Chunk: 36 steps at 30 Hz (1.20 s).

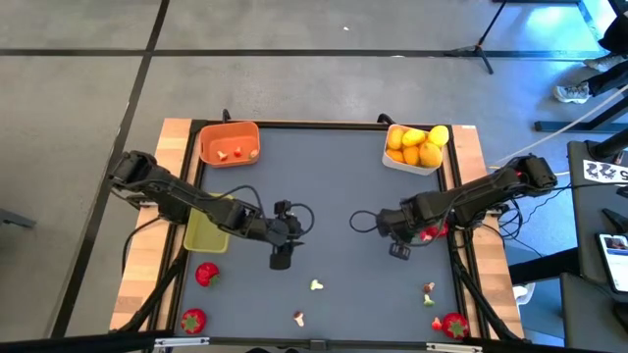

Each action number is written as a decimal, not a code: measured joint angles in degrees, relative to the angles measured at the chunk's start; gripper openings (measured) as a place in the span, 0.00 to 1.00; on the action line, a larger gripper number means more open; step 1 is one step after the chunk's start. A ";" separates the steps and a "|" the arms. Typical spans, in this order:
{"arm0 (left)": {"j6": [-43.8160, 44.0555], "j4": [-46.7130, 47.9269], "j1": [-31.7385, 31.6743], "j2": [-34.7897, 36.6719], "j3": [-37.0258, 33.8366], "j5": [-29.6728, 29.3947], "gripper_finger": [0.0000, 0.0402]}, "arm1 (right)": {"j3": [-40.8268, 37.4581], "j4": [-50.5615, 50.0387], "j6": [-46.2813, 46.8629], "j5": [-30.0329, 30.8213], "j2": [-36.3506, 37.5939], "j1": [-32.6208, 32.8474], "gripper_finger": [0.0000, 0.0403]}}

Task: Sort produce into baskets
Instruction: Put the brown mushroom into the orange bin

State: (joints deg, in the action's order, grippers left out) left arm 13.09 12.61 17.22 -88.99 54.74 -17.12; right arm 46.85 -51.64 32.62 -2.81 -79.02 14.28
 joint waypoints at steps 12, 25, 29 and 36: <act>-7.44 -11.10 -0.84 -4.69 0.00 -0.31 0.43 | 3.54 28.09 -11.15 2.72 0.07 0.00 0.01; -22.63 -23.78 -0.84 -7.98 0.00 -0.31 0.43 | 3.58 51.71 -19.65 -4.20 0.00 -0.07 0.01; -24.18 -26.36 -1.20 -7.98 0.00 -0.31 0.43 | 3.58 52.11 -19.65 -4.33 -0.08 -0.05 0.01; -24.12 -29.98 -2.02 -7.98 0.00 0.01 0.43 | 3.68 54.74 -19.54 -4.35 -2.25 -0.04 0.01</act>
State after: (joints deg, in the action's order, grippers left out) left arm -11.03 -17.38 15.21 -96.97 54.74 -17.11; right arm 50.53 3.10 13.08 -7.16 -81.28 14.24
